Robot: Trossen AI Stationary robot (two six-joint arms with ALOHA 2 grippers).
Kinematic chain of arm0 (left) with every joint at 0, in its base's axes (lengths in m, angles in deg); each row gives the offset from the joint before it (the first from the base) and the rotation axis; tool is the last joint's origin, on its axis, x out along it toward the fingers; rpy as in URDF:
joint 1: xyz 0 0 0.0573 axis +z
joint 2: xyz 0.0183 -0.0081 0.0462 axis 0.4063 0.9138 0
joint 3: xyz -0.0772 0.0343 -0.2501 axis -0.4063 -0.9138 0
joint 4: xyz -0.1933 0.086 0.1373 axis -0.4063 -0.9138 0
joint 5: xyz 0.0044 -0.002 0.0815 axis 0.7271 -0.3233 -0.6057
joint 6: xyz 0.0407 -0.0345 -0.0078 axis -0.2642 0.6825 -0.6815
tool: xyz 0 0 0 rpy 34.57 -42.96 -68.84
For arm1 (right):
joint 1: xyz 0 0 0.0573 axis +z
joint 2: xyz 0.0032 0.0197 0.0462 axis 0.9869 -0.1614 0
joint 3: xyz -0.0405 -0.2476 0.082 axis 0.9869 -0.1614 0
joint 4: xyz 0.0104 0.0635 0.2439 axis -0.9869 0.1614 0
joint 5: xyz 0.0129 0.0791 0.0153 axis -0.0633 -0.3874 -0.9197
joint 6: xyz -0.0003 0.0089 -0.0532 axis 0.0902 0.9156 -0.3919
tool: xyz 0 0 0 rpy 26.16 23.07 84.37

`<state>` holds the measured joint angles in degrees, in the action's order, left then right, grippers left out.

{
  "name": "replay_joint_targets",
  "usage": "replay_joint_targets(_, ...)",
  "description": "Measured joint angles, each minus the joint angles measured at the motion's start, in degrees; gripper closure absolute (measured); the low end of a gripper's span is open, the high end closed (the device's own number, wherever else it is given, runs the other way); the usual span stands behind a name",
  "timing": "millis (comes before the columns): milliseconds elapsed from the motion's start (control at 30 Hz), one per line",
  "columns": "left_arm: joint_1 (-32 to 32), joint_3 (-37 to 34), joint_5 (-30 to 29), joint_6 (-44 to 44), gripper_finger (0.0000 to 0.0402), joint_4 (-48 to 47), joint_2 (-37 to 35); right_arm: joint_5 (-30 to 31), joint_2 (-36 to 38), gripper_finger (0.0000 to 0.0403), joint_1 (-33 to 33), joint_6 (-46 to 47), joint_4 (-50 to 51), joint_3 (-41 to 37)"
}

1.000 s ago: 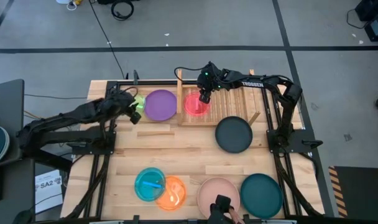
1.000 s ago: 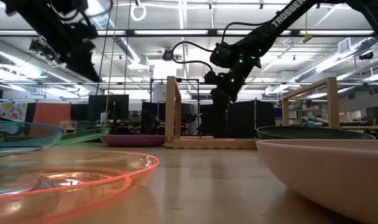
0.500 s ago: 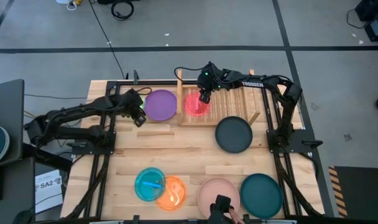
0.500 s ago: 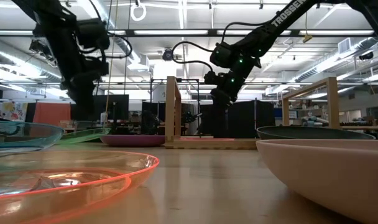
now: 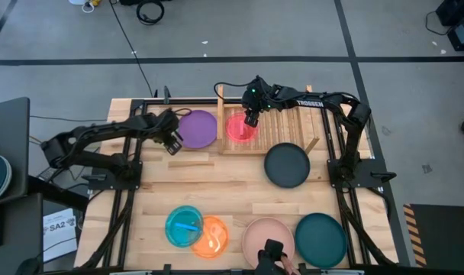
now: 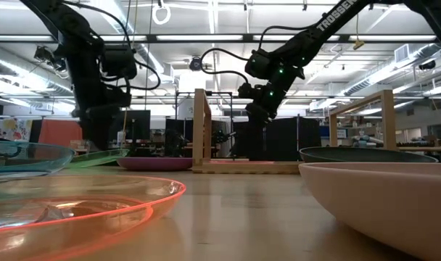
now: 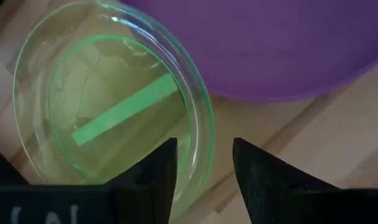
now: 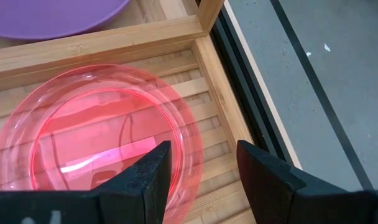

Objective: Place and stack plates onto a shelf
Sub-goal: Stack the small green plate on top of the small pink plate on the shelf

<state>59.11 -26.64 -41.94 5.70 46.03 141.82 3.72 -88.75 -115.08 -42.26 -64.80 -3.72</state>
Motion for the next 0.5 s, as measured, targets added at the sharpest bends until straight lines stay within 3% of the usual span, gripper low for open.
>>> replay_joint_targets(500, 0.12, 0.00, -1.13, -0.09, 0.0239, 3.17, 6.27, 0.00, 0.00, 0.0215, 0.00, 0.00, 0.01, 0.00)
